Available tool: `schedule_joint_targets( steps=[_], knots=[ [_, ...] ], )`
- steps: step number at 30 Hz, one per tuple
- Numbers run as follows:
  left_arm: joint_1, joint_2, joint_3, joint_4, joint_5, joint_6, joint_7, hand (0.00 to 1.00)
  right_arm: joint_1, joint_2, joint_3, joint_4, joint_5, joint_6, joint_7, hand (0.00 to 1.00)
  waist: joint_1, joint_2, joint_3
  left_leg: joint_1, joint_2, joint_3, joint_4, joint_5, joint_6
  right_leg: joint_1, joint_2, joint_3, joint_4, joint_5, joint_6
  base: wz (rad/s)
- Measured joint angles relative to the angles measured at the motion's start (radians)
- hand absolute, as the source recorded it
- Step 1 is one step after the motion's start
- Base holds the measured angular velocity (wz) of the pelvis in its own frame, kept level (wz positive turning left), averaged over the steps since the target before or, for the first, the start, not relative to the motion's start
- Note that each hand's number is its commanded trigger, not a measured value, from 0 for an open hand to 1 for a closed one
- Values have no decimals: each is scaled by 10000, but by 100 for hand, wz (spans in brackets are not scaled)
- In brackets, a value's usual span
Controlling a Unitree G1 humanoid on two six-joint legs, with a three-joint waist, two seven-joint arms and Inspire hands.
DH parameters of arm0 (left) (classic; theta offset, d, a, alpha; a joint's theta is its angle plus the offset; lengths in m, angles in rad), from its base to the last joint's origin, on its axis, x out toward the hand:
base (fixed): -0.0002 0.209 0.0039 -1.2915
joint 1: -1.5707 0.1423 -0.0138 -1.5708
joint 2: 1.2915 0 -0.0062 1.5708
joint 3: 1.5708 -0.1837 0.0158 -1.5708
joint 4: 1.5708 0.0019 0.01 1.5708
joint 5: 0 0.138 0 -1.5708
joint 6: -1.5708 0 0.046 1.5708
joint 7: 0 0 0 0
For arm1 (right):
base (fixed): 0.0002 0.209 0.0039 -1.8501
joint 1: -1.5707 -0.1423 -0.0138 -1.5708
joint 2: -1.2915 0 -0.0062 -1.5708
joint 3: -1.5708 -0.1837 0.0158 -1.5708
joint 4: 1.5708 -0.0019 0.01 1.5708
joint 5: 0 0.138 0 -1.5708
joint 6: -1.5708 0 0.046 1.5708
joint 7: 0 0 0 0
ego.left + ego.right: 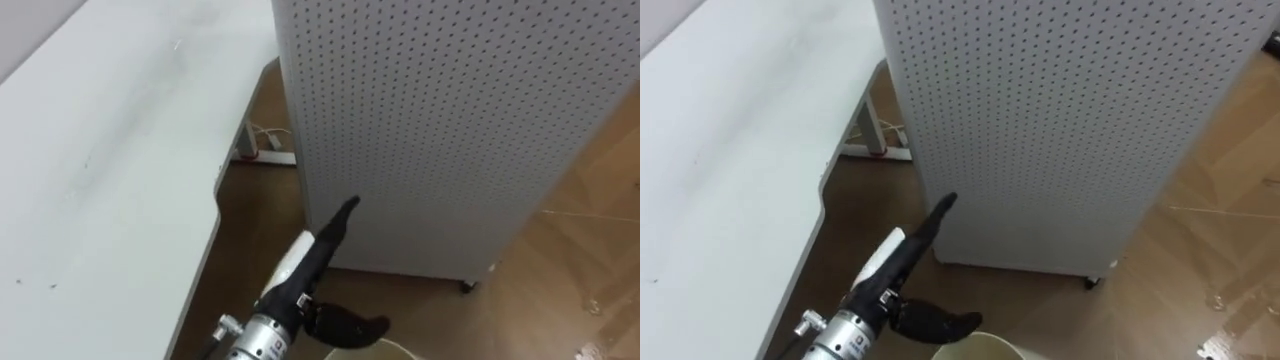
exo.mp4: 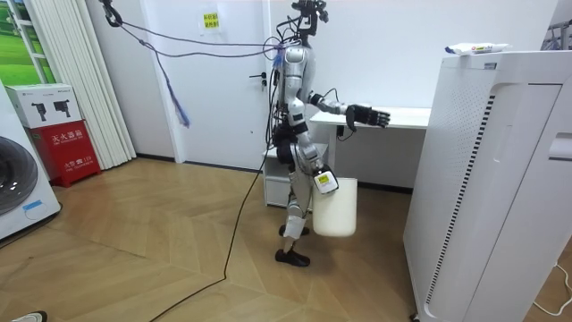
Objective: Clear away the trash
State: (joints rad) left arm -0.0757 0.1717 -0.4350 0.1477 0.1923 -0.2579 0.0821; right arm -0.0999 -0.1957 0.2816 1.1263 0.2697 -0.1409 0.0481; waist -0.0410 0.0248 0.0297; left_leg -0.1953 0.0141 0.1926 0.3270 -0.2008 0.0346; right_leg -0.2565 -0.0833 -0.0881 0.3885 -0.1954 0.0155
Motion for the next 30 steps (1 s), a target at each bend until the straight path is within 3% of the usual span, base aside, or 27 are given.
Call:
schedule_joint_targets(
  steps=[1, 3, 7, 9, 14, 17, 24, 27, 30],
  knots=[
    [177, 62, 7, -239, 20, -127, 113, 0, 203, 11, -95, -19, 8, -2, 12, 100, -90, -42, -117, 237, -19, -11, -127, -3, -5, 236, 13, 3, -134, -4, 4, -7],
    [302, 177, 10, -648, 210, -130, 225, 0, 414, 41, -433, -85, 11, -7, 16, 100, -194, -64, -170, 539, -34, -25, -273, -3, -5, 555, 24, -2, -320, 4, 27, -2],
    [293, 504, 143, -1544, 378, -149, 262, 0, 630, 72, -704, -130, -42, -6, -13, 100, -365, -84, -178, 1218, -58, 11, -456, -90, -20, 1098, 43, 90, -533, 13, 87, -10],
    [293, 467, 420, -1712, 512, -342, 455, 0, 622, 86, -703, -180, -100, -6, -12, 100, -318, -107, -180, 1510, -56, 261, -605, -112, -19, 1165, 44, 132, -478, 20, 101, -42],
    [289, 471, 869, -1845, 959, -347, 1065, 0, 646, 172, -689, -433, -139, -6, -11, 100, -148, -99, -187, 2068, 107, 902, -638, -389, -64, 1128, 57, 21, -158, 43, 70, -61],
    [291, 490, 1234, -2033, 1660, -566, 1398, 0, 654, 223, -692, -409, -128, -6, -46, 100, -67, -135, -184, 2207, 150, 1231, -701, -457, -76, 936, 27, -90, 30, 68, 36, -46],
    [300, 635, 1466, -2911, 3291, -731, 2295, 0, 707, 197, -685, -385, -132, -6, 24, 100, -31, -218, -223, 2557, 319, 1337, -741, -552, -235, 1285, 220, -351, -288, 147, -63, -14],
    [296, 756, 1684, -3008, 3644, -729, 2604, 0, 740, 151, -676, -321, -116, 4, 251, 100, 153, -213, -226, 2766, 498, 1305, -666, -610, -334, 1447, 330, -421, -348, 173, -134, -26],
    [298, 908, 2096, -3086, 4386, -725, 3042, 0, 832, 131, -675, -340, -135, 19, 521, 100, 207, -208, -218, 2737, 767, 1324, -208, -849, -498, 1475, 447, -781, -264, 153, -307, -29]
  ],
)
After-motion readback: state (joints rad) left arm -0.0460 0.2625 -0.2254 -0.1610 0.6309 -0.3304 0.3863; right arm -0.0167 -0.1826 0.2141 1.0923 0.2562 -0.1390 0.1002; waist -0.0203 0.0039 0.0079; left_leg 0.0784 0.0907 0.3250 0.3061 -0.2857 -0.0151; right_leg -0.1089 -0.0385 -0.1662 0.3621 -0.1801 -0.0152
